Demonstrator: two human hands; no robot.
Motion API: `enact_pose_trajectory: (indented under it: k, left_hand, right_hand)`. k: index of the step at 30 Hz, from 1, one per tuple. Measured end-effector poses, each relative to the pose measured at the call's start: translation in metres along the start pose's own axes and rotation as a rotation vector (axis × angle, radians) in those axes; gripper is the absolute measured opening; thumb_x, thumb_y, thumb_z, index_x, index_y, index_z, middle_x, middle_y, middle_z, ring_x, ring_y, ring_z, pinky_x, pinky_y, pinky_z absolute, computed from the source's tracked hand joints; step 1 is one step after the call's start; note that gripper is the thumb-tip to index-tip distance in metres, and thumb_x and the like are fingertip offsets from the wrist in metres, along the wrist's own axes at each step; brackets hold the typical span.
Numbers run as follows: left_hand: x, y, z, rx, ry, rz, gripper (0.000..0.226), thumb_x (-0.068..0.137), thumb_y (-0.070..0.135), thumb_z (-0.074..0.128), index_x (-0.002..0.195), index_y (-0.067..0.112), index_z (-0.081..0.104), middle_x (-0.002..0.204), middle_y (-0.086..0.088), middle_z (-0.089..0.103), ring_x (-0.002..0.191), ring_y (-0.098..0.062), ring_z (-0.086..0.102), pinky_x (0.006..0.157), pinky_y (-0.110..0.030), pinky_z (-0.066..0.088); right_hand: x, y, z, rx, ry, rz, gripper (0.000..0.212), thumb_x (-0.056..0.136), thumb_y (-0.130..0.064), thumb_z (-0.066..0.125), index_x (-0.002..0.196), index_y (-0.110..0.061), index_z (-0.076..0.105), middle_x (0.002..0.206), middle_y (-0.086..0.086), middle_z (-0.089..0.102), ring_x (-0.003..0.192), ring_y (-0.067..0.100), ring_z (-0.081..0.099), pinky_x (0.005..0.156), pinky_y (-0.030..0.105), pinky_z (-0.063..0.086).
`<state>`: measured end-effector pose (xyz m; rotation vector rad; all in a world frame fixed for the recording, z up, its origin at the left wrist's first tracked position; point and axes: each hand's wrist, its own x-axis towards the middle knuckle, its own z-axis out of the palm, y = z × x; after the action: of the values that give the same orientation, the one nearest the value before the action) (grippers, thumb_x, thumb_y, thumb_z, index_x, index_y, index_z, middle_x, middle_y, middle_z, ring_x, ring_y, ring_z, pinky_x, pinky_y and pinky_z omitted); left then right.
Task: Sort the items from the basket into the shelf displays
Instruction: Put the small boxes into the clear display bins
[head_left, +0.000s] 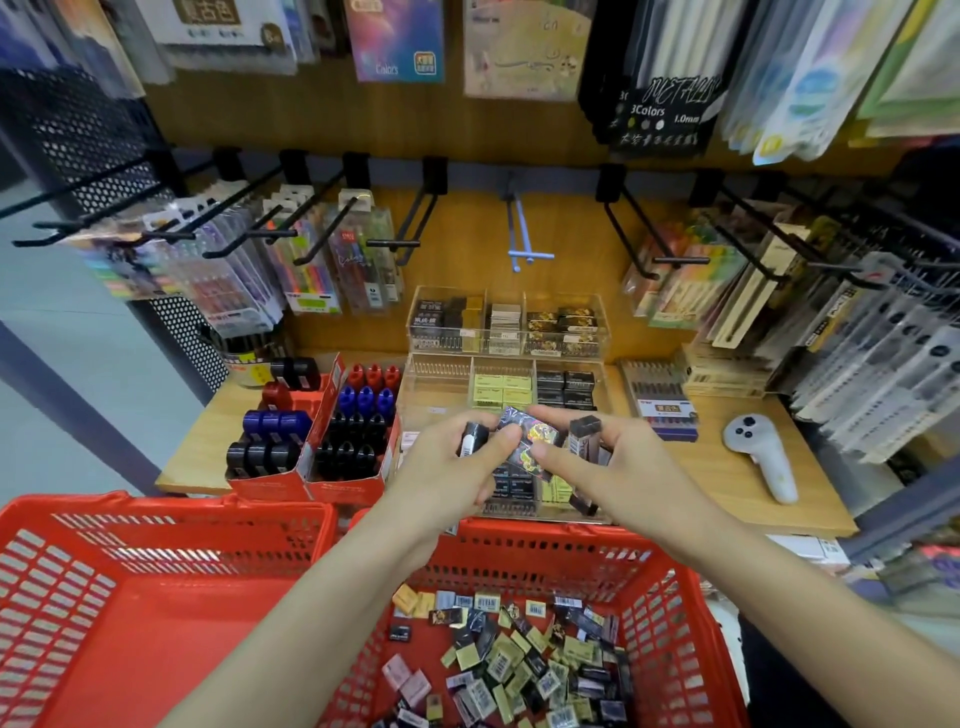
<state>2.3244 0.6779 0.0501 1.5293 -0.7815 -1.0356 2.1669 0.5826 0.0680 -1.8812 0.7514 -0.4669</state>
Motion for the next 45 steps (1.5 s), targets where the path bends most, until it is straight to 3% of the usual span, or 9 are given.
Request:
enact_pose_trajectory:
  k: [3, 6, 9, 14, 22, 26, 28, 31, 45]
  left_hand:
    - [0.016, -0.001, -0.001, -0.061, 0.041, -0.082, 0.024, 0.095, 0.036, 0.063, 0.111, 0.017, 0.064, 0.048, 0.009, 0.041, 0.038, -0.005, 0.035, 0.039, -0.016, 0.028]
    - [0.041, -0.001, -0.001, -0.069, 0.083, -0.13, 0.029, 0.095, 0.035, 0.063, 0.112, 0.012, 0.066, 0.05, 0.008, 0.044, 0.038, -0.003, 0.037, 0.038, -0.014, 0.028]
    - [0.068, 0.002, 0.001, -0.085, 0.124, -0.159, 0.028, 0.097, 0.032, 0.062, 0.112, 0.009, 0.064, 0.053, 0.005, 0.046, 0.039, -0.003, 0.039, 0.037, -0.014, 0.03]
    - [0.089, 0.001, 0.006, -0.084, 0.131, -0.168, 0.019, 0.096, 0.033, 0.063, 0.102, 0.015, 0.067, 0.051, 0.007, 0.046, 0.04, -0.003, 0.04, 0.039, -0.014, 0.03]
    - [0.057, -0.011, -0.014, -0.112, 0.136, -0.178, 0.019, 0.097, 0.033, 0.062, 0.099, 0.014, 0.064, 0.055, 0.008, 0.045, 0.04, -0.003, 0.036, 0.038, -0.015, 0.027]
    - [0.039, -0.011, -0.023, -0.091, 0.131, -0.177, 0.019, 0.1, 0.028, 0.058, 0.09, 0.012, 0.057, 0.057, 0.002, 0.042, 0.038, -0.005, 0.035, 0.037, -0.016, 0.026]
    - [0.026, -0.012, -0.025, -0.09, 0.131, -0.189, 0.018, 0.099, 0.028, 0.058, 0.091, 0.012, 0.057, 0.057, 0.002, 0.04, 0.037, -0.004, 0.035, 0.036, -0.016, 0.027]
    - [0.008, -0.008, -0.023, -0.088, 0.097, -0.167, 0.018, 0.1, 0.028, 0.058, 0.089, 0.013, 0.055, 0.052, 0.005, 0.039, 0.037, -0.005, 0.034, 0.037, -0.016, 0.027]
    - [-0.019, 0.005, -0.011, -0.178, -0.093, -0.064, 0.015, 0.102, 0.031, 0.053, 0.104, 0.018, 0.061, 0.053, 0.006, 0.039, 0.042, -0.007, 0.03, 0.042, -0.014, 0.025]
  right_hand:
    - [0.009, 0.01, -0.003, -0.238, 0.068, -0.04, 0.041, 0.089, -0.044, 0.065, 0.13, -0.04, 0.057, 0.087, -0.004, 0.065, 0.073, 0.001, 0.059, 0.077, 0.013, 0.042]
    - [0.027, 0.019, -0.008, -0.346, 0.097, -0.048, 0.037, 0.09, -0.047, 0.062, 0.126, -0.04, 0.055, 0.09, -0.001, 0.063, 0.065, -0.001, 0.055, 0.063, 0.006, 0.039]
    - [0.049, 0.026, -0.015, 0.048, 0.13, 0.17, 0.021, 0.092, -0.041, 0.064, 0.105, -0.025, 0.063, 0.065, -0.003, 0.061, 0.05, 0.003, 0.051, 0.054, 0.015, 0.043]
    - [0.069, 0.037, -0.021, 0.942, 0.072, 0.692, 0.021, 0.1, -0.035, 0.051, 0.096, -0.014, 0.052, 0.064, 0.001, 0.05, 0.053, 0.012, 0.045, 0.048, 0.023, 0.04]
    - [0.063, 0.03, -0.017, 1.212, -0.215, 0.724, 0.018, 0.101, -0.017, 0.036, 0.093, -0.007, 0.05, 0.074, 0.0, 0.035, 0.051, 0.01, 0.036, 0.064, 0.034, 0.05]
    - [0.048, 0.021, -0.012, 0.809, -0.105, 0.657, 0.023, 0.104, -0.017, 0.045, 0.105, 0.003, 0.056, 0.074, 0.005, 0.048, 0.05, 0.007, 0.031, 0.039, 0.018, 0.033]
    - [0.037, 0.013, -0.012, 0.537, -0.084, 0.529, 0.024, 0.101, -0.017, 0.051, 0.112, 0.003, 0.059, 0.08, 0.006, 0.063, 0.054, 0.008, 0.038, 0.043, 0.017, 0.03]
    - [0.018, -0.001, -0.013, 0.283, -0.11, 0.337, 0.017, 0.095, -0.024, 0.061, 0.105, -0.014, 0.071, 0.075, 0.003, 0.053, 0.063, 0.008, 0.043, 0.052, 0.02, 0.035]
    - [0.002, -0.012, 0.013, 0.32, 0.096, 0.117, 0.015, 0.091, -0.025, 0.068, 0.101, -0.032, 0.076, 0.074, -0.01, 0.066, 0.061, 0.006, 0.051, 0.049, 0.021, 0.037]
